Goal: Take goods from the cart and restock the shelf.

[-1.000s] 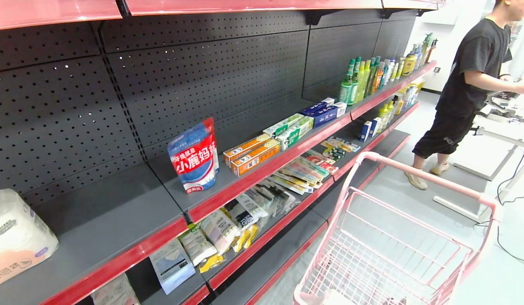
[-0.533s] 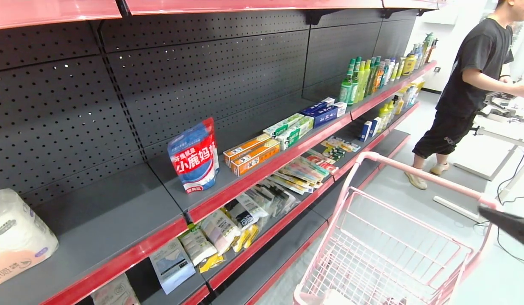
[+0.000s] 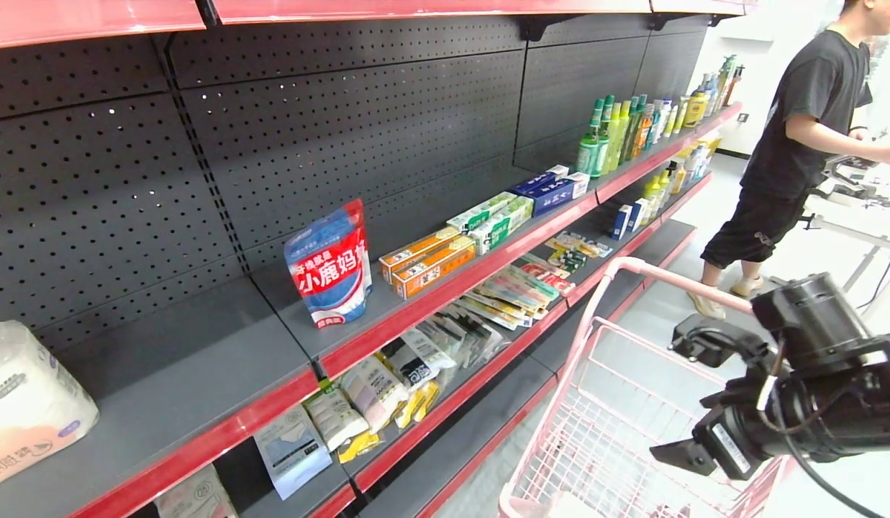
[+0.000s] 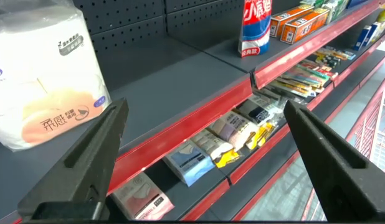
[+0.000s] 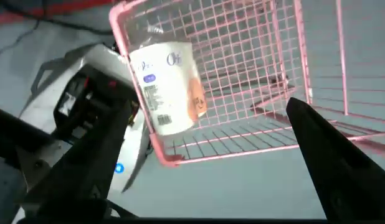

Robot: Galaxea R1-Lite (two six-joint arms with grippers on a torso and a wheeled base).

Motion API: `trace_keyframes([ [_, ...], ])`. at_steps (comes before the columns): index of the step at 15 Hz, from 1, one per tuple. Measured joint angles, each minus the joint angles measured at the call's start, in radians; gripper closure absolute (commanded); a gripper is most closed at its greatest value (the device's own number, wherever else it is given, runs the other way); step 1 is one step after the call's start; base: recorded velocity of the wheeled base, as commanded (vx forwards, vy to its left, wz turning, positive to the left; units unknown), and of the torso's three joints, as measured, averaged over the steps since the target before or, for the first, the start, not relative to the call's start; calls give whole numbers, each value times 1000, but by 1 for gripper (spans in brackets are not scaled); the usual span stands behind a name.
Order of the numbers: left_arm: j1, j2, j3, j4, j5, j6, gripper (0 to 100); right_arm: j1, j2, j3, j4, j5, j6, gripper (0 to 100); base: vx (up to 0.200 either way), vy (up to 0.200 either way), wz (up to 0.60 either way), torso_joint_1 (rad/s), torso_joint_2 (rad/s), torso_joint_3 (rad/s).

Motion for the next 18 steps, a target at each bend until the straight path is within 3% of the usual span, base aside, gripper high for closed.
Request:
trace_keyframes([
  [7, 0, 0, 0, 0, 0, 0, 0, 121, 195, -6, 0, -38, -1, 0, 0, 0, 0, -9, 12, 9],
  [10, 0, 0, 0, 0, 0, 0, 0, 146, 252, -6, 0, -103, 2, 0, 0, 0, 0, -105, 220, 110],
  [18, 0, 0, 0, 0, 0, 0, 0, 207, 324, -39, -13, -107, -3, 0, 0, 0, 0, -138, 309, 167],
])
